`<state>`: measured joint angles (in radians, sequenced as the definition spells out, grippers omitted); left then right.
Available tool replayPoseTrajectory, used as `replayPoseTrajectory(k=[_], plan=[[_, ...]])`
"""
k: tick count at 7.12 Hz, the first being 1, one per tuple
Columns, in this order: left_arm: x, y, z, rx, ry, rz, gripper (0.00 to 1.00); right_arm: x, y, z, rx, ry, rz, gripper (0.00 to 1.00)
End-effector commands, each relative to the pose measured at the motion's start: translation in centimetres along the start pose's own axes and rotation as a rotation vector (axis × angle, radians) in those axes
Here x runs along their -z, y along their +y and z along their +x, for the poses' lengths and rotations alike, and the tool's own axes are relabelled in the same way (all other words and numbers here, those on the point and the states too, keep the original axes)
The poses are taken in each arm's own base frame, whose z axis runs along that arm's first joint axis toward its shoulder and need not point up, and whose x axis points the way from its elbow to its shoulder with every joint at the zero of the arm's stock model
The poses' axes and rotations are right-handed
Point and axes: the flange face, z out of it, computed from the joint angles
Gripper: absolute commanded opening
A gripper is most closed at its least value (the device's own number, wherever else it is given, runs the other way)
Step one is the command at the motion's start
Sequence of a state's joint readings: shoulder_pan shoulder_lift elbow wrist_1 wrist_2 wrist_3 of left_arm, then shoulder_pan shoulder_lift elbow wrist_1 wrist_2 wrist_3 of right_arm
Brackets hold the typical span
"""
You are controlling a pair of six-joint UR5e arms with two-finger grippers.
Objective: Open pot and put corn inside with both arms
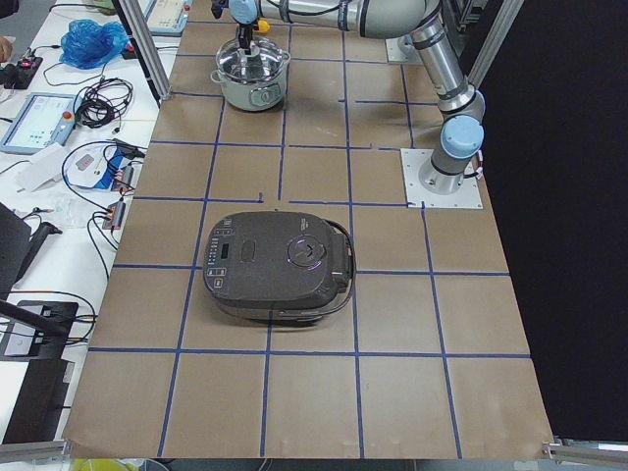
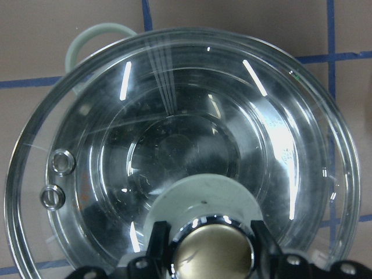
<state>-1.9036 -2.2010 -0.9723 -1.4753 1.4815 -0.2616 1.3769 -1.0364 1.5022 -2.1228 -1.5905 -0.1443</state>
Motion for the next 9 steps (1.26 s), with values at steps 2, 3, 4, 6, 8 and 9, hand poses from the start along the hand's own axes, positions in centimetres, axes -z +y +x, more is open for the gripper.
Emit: replayPoseTrajectory(k=[2,3,4,6,8,9], plan=[[8.1,-0.3,-12.6,0.001,-0.039,0.009,0.03,13.9,-0.7,-10.2,0.068,-0.021,0.032,0.06],[6.8,-1.7,-19.6,-0.008,-0.043,-0.013,0.02,17.4,-1.1,-16.8,0.147,-0.03,0.066,0.06],[4.5,-2.1,-25.6,0.002,-0.04,-0.038,0.02,16.9,0.1,-24.4,0.19,-0.047,0.07,0.06],[-2.9,-1.6,-33.3,0.055,-0.037,-0.024,0.02,14.0,2.9,-36.2,0.235,-0.059,0.096,0.07],[-7.6,0.0,-38.8,0.035,-0.034,-0.028,0.02,8.5,2.0,-37.6,0.257,-0.01,0.049,0.07],[-10.3,-0.4,-40.5,0.042,-0.016,-0.031,0.02,7.8,2.1,-37.2,0.262,0.036,0.037,0.07]])
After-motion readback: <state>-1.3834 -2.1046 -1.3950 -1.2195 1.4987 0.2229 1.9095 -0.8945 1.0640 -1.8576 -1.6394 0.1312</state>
